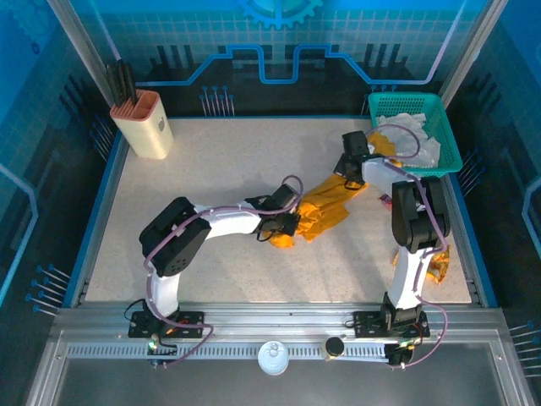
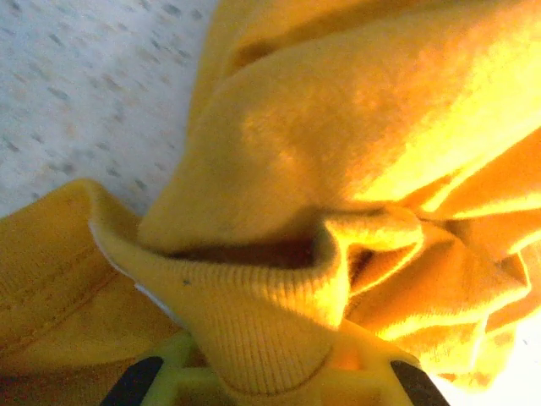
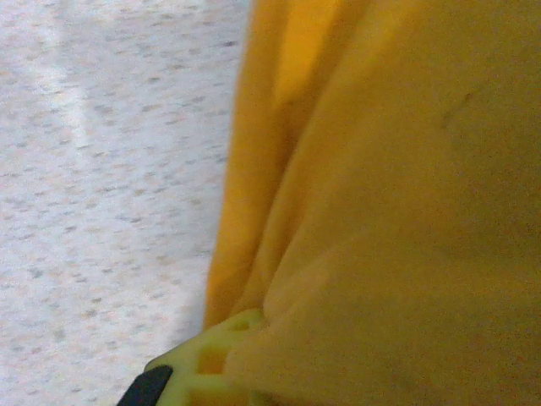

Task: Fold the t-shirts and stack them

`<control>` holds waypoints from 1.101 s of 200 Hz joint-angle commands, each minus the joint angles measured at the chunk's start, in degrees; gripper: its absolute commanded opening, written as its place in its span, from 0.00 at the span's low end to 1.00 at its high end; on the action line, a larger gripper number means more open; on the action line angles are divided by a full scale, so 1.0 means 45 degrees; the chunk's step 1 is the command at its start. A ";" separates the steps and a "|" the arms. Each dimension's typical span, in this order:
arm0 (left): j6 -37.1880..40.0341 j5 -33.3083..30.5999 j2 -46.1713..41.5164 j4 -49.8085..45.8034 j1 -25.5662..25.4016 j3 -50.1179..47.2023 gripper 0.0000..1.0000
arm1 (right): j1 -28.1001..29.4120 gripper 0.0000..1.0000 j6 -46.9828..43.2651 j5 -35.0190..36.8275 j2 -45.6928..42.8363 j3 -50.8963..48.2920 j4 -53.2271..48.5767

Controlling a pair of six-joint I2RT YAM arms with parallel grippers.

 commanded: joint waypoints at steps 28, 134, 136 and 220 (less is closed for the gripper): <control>-0.0035 0.1378 -0.1321 -0.0099 -0.1673 -0.0654 0.00 | 0.2776 0.00 -0.1860 -0.3535 0.0725 0.2213 0.0783; 0.1623 -0.2943 -0.8649 -0.1565 -0.3289 -0.1409 0.99 | 0.2990 0.69 -0.2185 -0.5532 0.0292 0.3861 -0.2501; 0.1674 -0.3099 -0.8744 -0.1699 -0.3274 -0.1365 0.99 | 0.2955 0.70 -0.2193 -0.5441 0.0161 0.3762 -0.2514; 0.0360 -0.2325 -0.6584 -0.2929 0.1156 0.0172 0.99 | 0.1247 1.00 -0.1611 -0.3487 -0.6459 -0.2569 -0.3346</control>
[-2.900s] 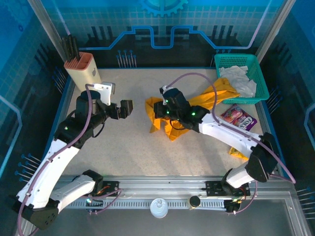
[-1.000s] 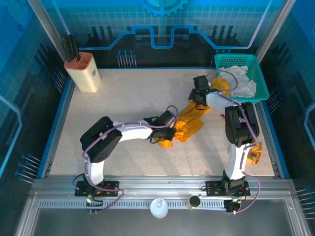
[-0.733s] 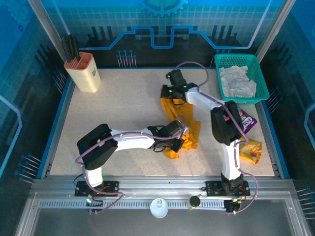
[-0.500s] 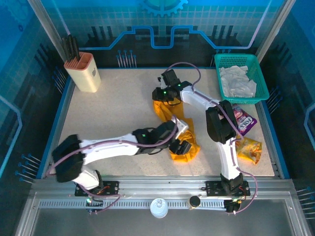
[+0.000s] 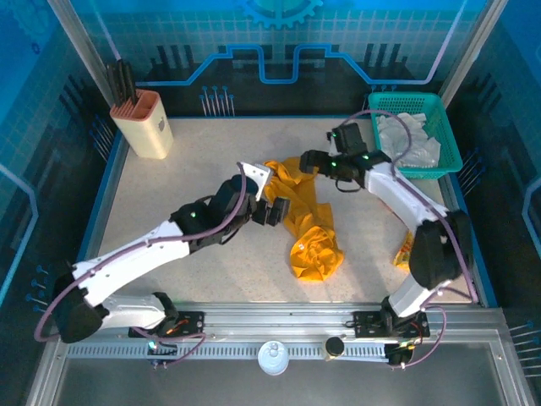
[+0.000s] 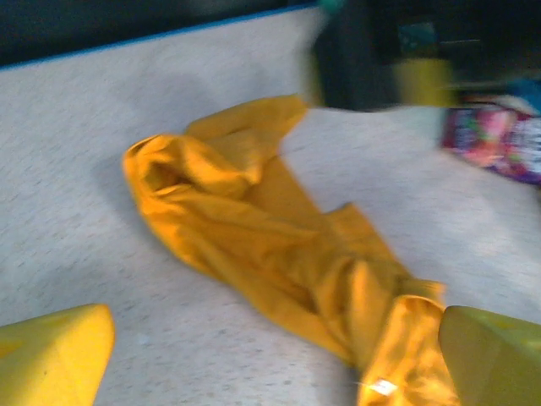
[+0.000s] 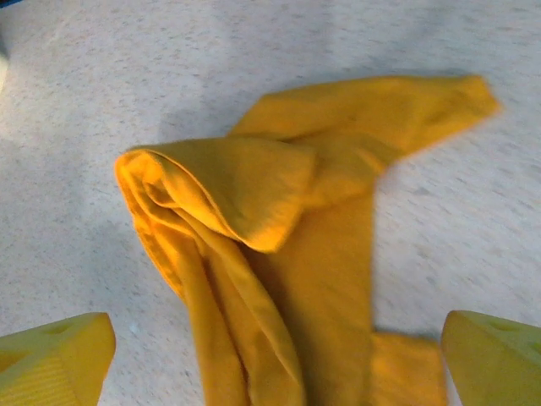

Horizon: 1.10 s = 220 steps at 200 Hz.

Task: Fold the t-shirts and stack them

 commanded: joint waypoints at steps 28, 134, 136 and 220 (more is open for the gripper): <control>-0.0381 0.1987 0.4655 -0.0385 0.2478 0.3059 0.99 | -0.0463 0.99 0.1290 0.0042 -0.3877 -0.3893 -0.1049; -0.0284 0.4480 1.1740 -0.0263 0.4604 0.8315 0.81 | 0.2084 0.74 0.4753 -0.0329 -0.4809 -0.8469 0.1588; -0.0315 0.4515 1.1679 -0.0172 0.4606 0.8222 0.77 | 0.2133 0.72 0.4761 -0.0292 -0.4732 -0.8429 0.1648; -0.1085 0.2335 0.6201 0.1726 0.5160 0.2529 0.00 | 0.1884 0.00 0.1553 0.2991 -0.4058 -0.5630 -0.0174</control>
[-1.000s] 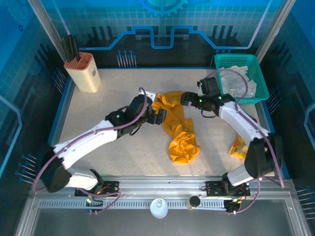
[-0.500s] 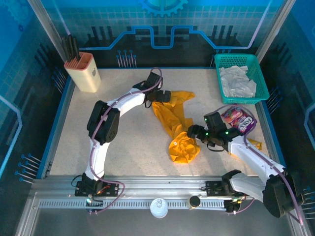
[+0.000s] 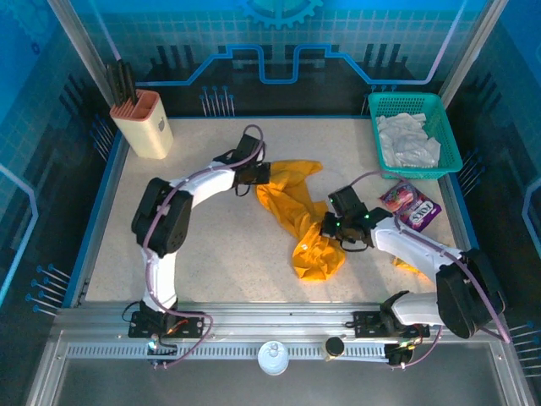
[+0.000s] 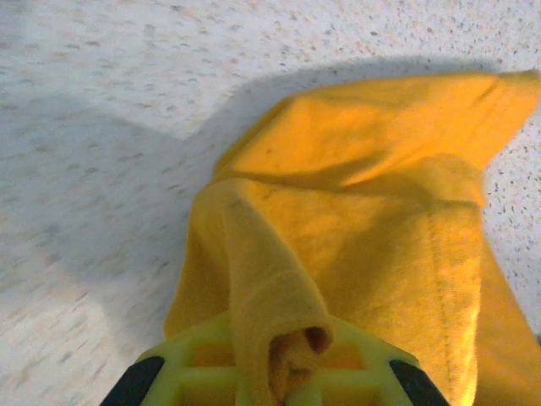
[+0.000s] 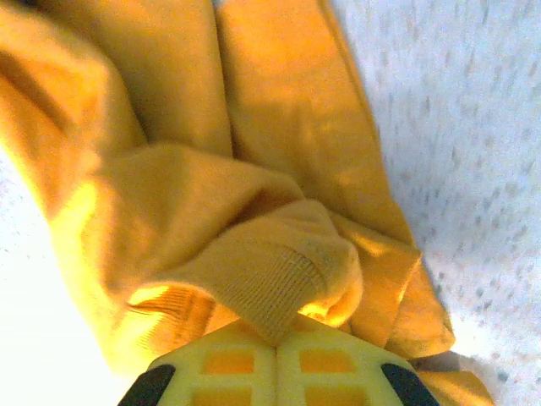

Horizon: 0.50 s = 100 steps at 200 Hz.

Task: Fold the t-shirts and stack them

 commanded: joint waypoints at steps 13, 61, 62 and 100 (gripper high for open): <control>-0.0295 -0.2100 -0.3871 0.0380 0.0433 -0.2487 0.00 | -0.0899 0.00 -0.2934 0.1054 -0.0613 0.1081 -0.0092; -0.0916 -0.2513 -0.7041 0.0190 0.0452 -0.5516 0.00 | -0.3313 0.58 -0.5552 -0.2029 0.2005 0.2763 0.1043; -0.0936 -0.2517 -0.7077 0.0203 0.0452 -0.5573 0.00 | -0.3322 0.60 -0.5543 -0.2016 0.2068 0.2820 0.0982; -0.1865 -0.2390 -0.7444 0.0811 0.0433 -0.7101 0.00 | -0.2121 0.77 -0.4509 -0.1892 0.1683 0.2435 0.0706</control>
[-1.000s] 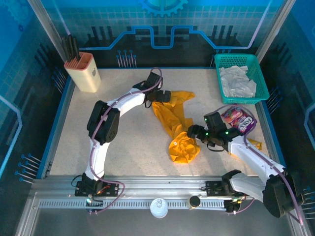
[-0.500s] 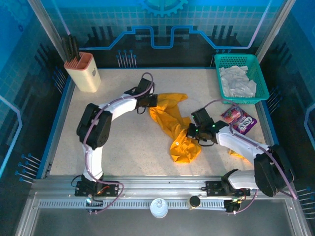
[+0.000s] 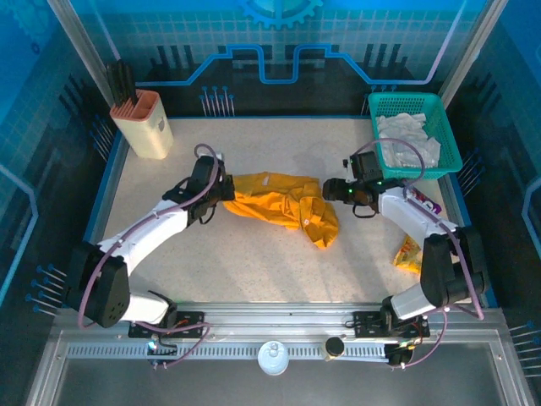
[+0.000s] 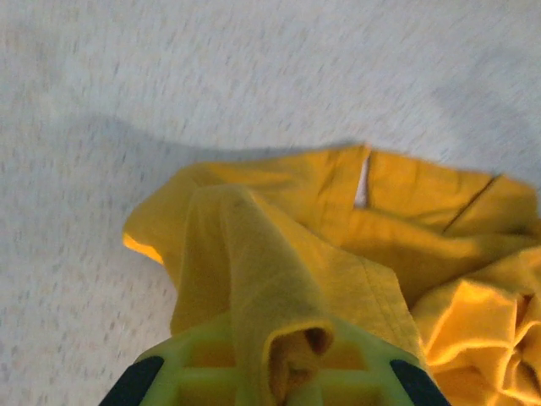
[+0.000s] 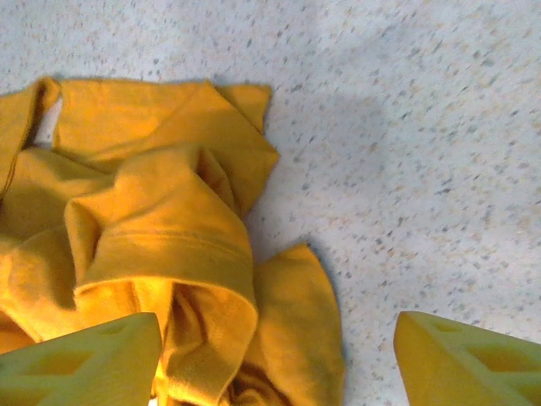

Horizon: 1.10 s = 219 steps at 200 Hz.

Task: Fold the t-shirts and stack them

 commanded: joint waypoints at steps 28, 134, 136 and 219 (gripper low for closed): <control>-0.1261 -0.0047 0.0171 0.0657 0.0006 -0.0991 0.00 | 0.4075 0.78 -0.0016 0.1526 -0.1482 -0.0793 -0.0852; -0.1185 -0.0220 -0.0418 0.0119 0.0005 -0.1034 0.00 | 0.6111 0.30 0.0843 0.3365 0.2538 0.0053 -0.1355; -0.1169 -0.0229 -0.0442 0.0106 0.0005 -0.1030 0.00 | 0.6110 0.27 0.0907 0.3444 0.2561 0.0054 -0.1394; -0.1010 -0.1305 -0.1179 -0.0644 0.0025 -0.1198 0.00 | 0.2355 0.00 -0.0051 0.4357 -0.1587 0.0312 -0.3682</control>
